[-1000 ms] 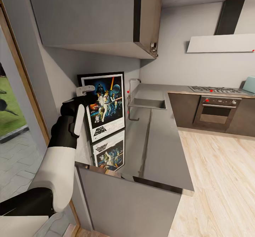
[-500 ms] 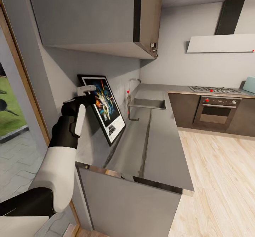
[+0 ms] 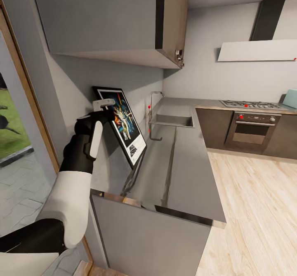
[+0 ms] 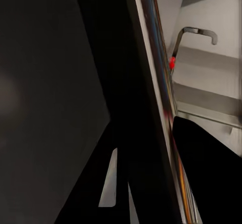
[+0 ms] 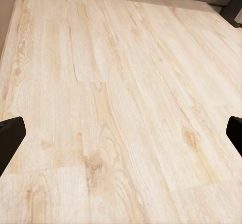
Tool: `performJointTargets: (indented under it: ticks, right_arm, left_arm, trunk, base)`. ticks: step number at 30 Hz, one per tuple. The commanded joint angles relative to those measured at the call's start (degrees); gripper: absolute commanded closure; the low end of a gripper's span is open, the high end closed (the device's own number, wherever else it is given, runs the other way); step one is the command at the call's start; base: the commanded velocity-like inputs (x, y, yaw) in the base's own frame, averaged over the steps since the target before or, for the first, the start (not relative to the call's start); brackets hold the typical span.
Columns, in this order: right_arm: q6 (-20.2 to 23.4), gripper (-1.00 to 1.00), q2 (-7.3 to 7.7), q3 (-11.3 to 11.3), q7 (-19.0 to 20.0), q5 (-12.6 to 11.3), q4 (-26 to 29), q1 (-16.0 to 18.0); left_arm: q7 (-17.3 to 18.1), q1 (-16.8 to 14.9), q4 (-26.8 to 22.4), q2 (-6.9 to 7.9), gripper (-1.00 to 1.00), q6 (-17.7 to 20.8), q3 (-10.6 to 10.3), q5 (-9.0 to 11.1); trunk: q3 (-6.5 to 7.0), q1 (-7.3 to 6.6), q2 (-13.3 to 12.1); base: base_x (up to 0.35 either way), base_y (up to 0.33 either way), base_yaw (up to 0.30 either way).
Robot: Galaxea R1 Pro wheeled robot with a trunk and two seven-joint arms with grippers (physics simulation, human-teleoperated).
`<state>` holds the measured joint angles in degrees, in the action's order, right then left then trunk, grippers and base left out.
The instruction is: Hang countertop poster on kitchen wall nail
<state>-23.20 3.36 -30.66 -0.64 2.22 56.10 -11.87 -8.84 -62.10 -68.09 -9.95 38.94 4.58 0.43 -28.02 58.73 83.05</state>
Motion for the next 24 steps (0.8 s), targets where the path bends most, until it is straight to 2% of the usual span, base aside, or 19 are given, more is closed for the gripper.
performJointTargets:
  ticks: [1, 4, 5, 24]
  right_arm:
    - [-0.1, -1.0, 0.01, 0.0, -0.1, 0.2, 0.0, 0.0]
    - [-0.1, -1.0, 0.02, 0.0, -0.1, 0.2, 0.0, 0.0]
    - [-0.1, -1.0, 0.06, 0.0, -0.1, 0.2, -0.3, 0.0]
    - [-0.1, -1.0, 0.26, -0.1, -0.1, 0.2, -0.2, 0.0]
  left_arm:
    - [-0.1, 0.0, -0.1, -0.04, 1.0, 0.3, -0.3, -0.6]
    - [-0.1, 0.0, -0.4, -0.04, 1.0, 0.3, -1.7, -0.6]
    - [0.0, 0.0, -4.8, -0.04, 1.0, 2.4, -3.8, -0.5]
    - [0.0, 0.0, -5.1, -0.04, 1.0, 2.5, -3.8, -0.5]
  trunk:
    - [-0.05, 0.0, 0.0]
    - [-0.05, 0.0, 0.0]
    - [-0.05, 0.0, 0.0]
    - [-0.05, 0.0, 0.0]
  base:
    - [0.0, 0.0, 0.0]
    - [0.0, 0.0, 0.0]
    - [0.0, 0.0, 0.0]
    - [-0.004, 0.0, 0.0]
